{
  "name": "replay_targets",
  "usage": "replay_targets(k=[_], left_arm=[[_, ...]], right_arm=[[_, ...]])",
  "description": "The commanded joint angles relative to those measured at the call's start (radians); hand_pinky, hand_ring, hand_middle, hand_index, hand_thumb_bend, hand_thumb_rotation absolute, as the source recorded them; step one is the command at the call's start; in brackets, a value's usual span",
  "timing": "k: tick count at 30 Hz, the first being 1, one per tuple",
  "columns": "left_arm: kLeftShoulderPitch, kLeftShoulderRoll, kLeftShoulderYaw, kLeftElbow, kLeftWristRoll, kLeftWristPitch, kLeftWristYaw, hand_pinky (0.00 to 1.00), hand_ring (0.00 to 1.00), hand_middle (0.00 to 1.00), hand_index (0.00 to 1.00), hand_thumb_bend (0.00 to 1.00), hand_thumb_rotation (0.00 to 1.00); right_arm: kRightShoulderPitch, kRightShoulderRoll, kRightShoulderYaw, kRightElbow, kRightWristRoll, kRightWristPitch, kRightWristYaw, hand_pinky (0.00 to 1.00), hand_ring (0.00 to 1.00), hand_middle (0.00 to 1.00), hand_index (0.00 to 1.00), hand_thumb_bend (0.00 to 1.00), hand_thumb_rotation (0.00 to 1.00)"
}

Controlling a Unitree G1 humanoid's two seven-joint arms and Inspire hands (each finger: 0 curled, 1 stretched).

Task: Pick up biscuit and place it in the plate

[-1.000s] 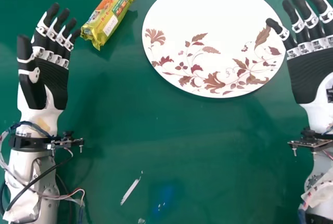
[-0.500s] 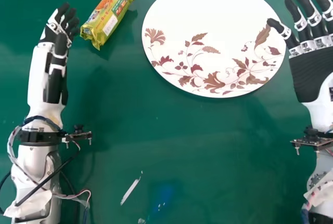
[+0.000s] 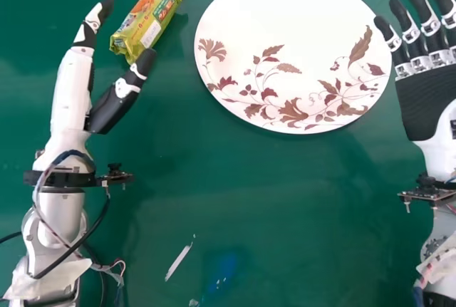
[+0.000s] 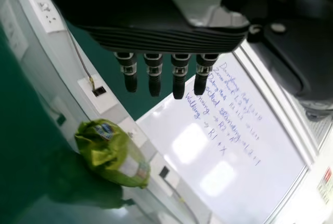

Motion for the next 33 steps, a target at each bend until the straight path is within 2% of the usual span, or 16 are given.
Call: replay_targets(k=[1,6,15,19,22,29,33], left_arm=[[0.025,-0.004,-0.023,-0.033,0.059,0.03,0.025,1.0,1.0,1.0,1.0,1.0,1.0],[0.045,-0.015,-0.056,-0.061,0.138,0.07,0.057,1.0,1.0,1.0,1.0,1.0,1.0],[0.092,-0.021,-0.08,-0.125,0.199,0.087,0.101,1.0,1.0,1.0,1.0,1.0,1.0],[0.123,-0.027,-0.064,-0.192,0.178,0.11,0.079,1.0,1.0,1.0,1.0,1.0,0.98],[0.146,-0.031,-0.051,-0.25,0.196,0.138,0.071,1.0,1.0,1.0,1.0,1.0,0.99],[0.178,-0.05,-0.074,-0.36,0.309,0.231,-0.006,1.0,1.0,1.0,1.0,1.0,0.99],[0.194,-0.034,-0.064,-0.399,0.347,0.25,-0.064,1.0,1.0,1.0,1.0,1.0,0.98]], right_arm=[[0.011,-0.004,-0.009,-0.001,0.018,0.003,0.01,0.97,1.0,1.0,0.97,0.98,0.51],[0.013,-0.005,-0.009,-0.001,0.025,0.006,0.014,0.98,1.0,1.0,0.96,1.0,0.54],[0.015,-0.002,-0.011,-0.001,0.032,0.01,0.017,0.97,1.0,1.0,0.96,1.0,0.55],[0.011,-0.004,-0.013,0.01,0.055,0.027,0.03,0.98,1.0,1.0,0.97,1.0,0.53],[0.01,-0.004,-0.013,0.009,0.052,0.026,0.028,0.97,1.0,1.0,0.98,1.0,0.51],[0.005,-0.004,-0.017,0.013,0.056,0.032,0.032,0.96,1.0,1.0,0.98,1.0,0.5],[0.01,0.004,-0.011,-0.003,0.055,0.038,0.019,0.96,1.0,1.0,1.0,1.0,0.53]])
